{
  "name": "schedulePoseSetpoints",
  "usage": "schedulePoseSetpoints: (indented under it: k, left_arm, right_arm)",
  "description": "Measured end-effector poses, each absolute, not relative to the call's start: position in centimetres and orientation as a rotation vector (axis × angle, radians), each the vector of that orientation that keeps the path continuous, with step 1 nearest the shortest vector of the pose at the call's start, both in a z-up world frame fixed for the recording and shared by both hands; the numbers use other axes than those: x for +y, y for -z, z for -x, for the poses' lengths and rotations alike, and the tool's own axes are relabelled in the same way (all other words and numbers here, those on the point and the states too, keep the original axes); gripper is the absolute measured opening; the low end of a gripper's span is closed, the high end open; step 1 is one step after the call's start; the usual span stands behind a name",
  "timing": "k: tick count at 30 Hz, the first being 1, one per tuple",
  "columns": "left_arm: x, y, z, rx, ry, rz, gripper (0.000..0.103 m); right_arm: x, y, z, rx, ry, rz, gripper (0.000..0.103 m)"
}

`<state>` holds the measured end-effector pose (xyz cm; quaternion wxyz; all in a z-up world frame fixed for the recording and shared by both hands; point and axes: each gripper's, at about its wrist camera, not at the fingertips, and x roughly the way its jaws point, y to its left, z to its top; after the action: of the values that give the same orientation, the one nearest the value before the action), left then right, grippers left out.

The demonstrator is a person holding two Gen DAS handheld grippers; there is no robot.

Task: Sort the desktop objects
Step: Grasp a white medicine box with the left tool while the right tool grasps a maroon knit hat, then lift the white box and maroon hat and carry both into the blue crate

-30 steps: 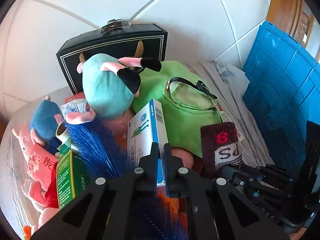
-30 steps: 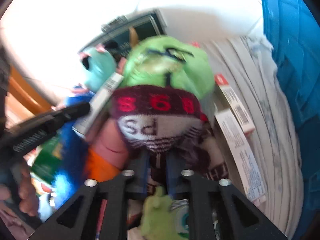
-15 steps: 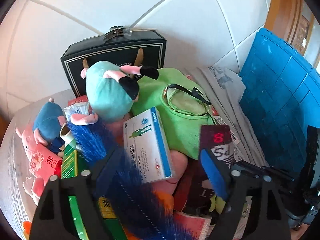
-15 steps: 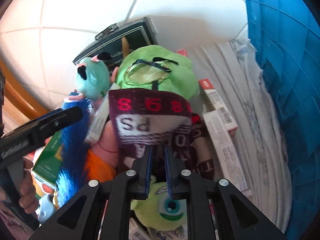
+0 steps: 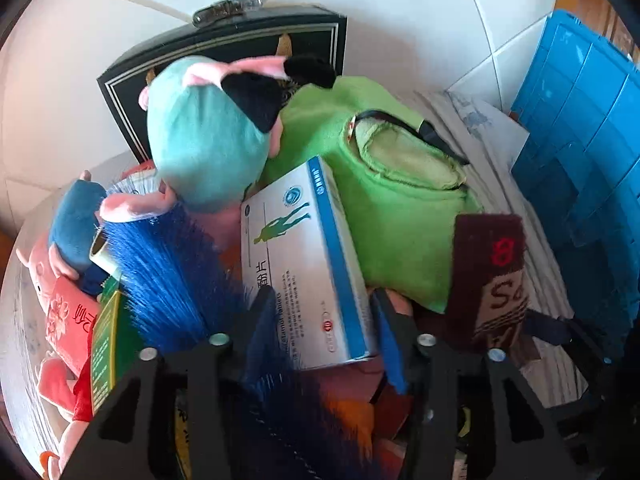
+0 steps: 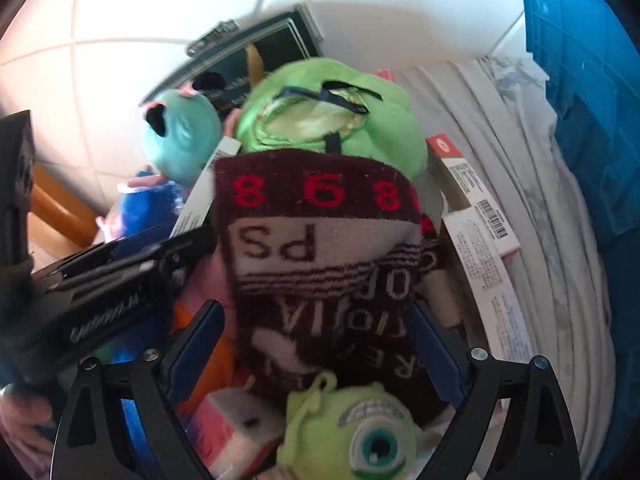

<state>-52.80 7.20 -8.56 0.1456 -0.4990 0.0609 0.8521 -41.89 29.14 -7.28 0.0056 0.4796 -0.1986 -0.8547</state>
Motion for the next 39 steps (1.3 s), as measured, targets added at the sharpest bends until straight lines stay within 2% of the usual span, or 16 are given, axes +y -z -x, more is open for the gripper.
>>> schedulePoseSetpoints:
  k: [1,2,3,4,6,10,27,34,36,39]
  left_arm:
    - [7.2,8.6,52.9,0.169,-2.456,1.433,0.053]
    - [7.3,8.5,53.0,0.174,-2.457,1.429,0.051]
    - [7.3,8.1,52.8,0.167,-2.461,1.406,0.042]
    - [7.4,7.4,52.3,0.175,-2.477,1.366,0.032]
    - [7.3,6.1,51.5,0.207,-2.525,1.302,0.022]
    - [5.1,3.7,50.3,0.114,-2.576,1.251,0.018]
    - [-0.1,-9.1,38.9,-0.044,-2.760,0.884,0.017]
    - [-2.4,-10.0,34.1,-0.067,-2.789,0.878,0.017]
    - [-3.0,-9.5,33.0,-0.072,-2.790,0.896,0.016]
    - [-3.6,-8.3,31.4,-0.081,-2.785,0.935,0.016]
  right_arm:
    - [29.3,7.9,42.4,-0.631,2.672,-1.524,0.085]
    - [29.4,8.5,42.7,-0.651,2.659,-1.522,0.063]
    - [29.6,8.9,42.9,-0.670,2.641,-1.517,0.040]
    - [29.8,8.7,42.8,-0.706,2.628,-1.488,0.034]
    - [29.5,7.5,42.3,-0.619,2.676,-1.461,0.027]
    - [29.2,4.6,40.6,-0.582,2.716,-1.345,0.024]
    - [25.4,-11.4,32.4,-0.412,2.853,-0.914,0.024]
    - [23.0,-12.9,28.8,-0.377,2.788,-0.913,0.025]
    - [22.1,-13.0,28.1,-0.359,2.754,-0.916,0.028]
    - [21.4,-11.5,27.6,-0.360,2.716,-0.986,0.029]
